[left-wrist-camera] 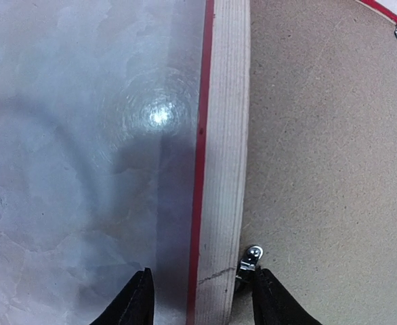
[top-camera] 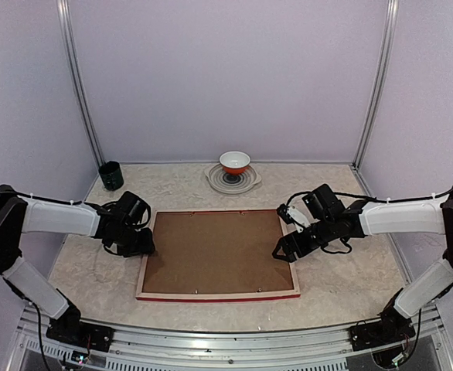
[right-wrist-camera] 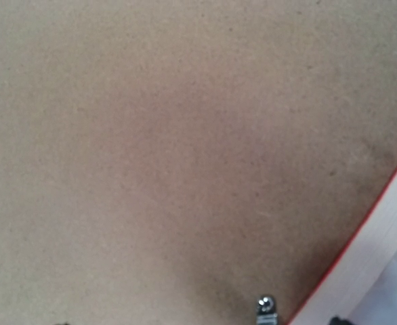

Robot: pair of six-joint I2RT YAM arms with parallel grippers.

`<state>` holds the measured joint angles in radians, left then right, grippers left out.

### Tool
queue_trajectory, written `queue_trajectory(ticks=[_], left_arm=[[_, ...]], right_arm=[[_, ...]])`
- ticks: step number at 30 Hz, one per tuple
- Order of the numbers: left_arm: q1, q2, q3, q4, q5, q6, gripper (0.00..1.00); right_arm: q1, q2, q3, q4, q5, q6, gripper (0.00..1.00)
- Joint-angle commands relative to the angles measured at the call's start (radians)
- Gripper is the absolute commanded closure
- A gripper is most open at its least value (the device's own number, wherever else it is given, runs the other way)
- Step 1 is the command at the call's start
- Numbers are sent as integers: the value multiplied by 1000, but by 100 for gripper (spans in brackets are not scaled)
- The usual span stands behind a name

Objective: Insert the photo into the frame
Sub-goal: Press the fastener onto the backboard.

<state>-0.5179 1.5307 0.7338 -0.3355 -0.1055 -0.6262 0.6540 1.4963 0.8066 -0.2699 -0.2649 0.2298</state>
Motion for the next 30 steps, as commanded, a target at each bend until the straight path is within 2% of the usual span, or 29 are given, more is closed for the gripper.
queue_trajectory(ticks=[1,5,10,17,21,27,30], left_arm=[[6,28,-6,12,-12,2,54],[6,24,-4,10,-16,0,58],[6,19,2,-2,-24,3,73],[6,1,-5,-9,-26,2,79],[5,-8,-9,-6,-18,-1,88],[6,-16,-11,-3,-26,-6,88],[7,-30,-10,-5,-28,-11,82]], right_arm=[[-7,15,8,11,0,2,18],[-7,15,11,5,1,-3,18],[-7,13,15,2,1,-4,18],[-7,16,26,-5,2,-7,18],[-7,18,26,-3,2,-5,18],[-7,22,17,2,0,-4,18],[-7,17,14,4,-2,-1,18]])
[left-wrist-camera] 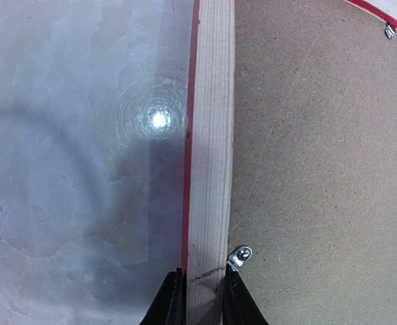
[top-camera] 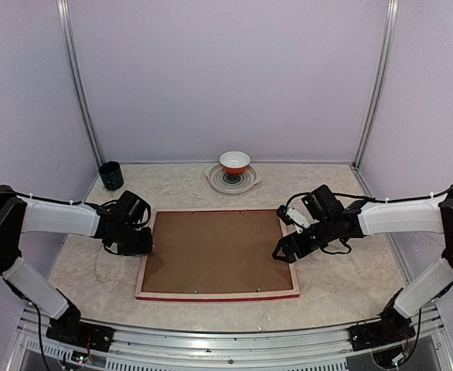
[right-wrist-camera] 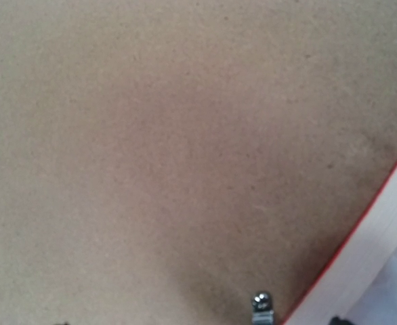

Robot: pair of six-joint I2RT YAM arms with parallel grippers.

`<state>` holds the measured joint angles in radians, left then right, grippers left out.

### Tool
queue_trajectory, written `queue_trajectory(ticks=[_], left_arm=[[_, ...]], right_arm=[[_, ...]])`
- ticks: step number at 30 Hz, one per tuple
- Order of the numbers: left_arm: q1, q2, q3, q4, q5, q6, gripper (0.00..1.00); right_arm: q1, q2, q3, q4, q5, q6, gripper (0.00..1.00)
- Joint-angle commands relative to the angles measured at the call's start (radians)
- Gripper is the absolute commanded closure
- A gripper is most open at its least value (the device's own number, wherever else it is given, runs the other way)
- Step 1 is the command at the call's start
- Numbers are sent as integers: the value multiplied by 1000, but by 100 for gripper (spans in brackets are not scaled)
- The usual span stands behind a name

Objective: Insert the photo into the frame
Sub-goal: Press the fastener onto the backboard, then pick up the photo frame from the center of the board.

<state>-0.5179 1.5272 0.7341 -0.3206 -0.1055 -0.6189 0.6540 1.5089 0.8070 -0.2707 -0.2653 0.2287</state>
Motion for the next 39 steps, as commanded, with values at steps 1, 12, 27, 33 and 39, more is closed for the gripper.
queue_trajectory(ticks=[1,12,27,33,39], left_arm=[[7,-32,-9,-23,-30,-20,78],[6,-208,30,-98,-44,-33,35],[-313,-250,123,-102,-152,325,1],[-440,-164,200,-86,-19,512,1],[-593,-31,338,-94,12,722,2]], right_arm=[[-7,3,13,4,-3,2,18],[-25,-44,-5,18,49,40,5],[-99,-89,-52,75,-11,52,1],[-153,-163,-61,50,3,54,1],[-202,-238,-79,33,13,64,1]])
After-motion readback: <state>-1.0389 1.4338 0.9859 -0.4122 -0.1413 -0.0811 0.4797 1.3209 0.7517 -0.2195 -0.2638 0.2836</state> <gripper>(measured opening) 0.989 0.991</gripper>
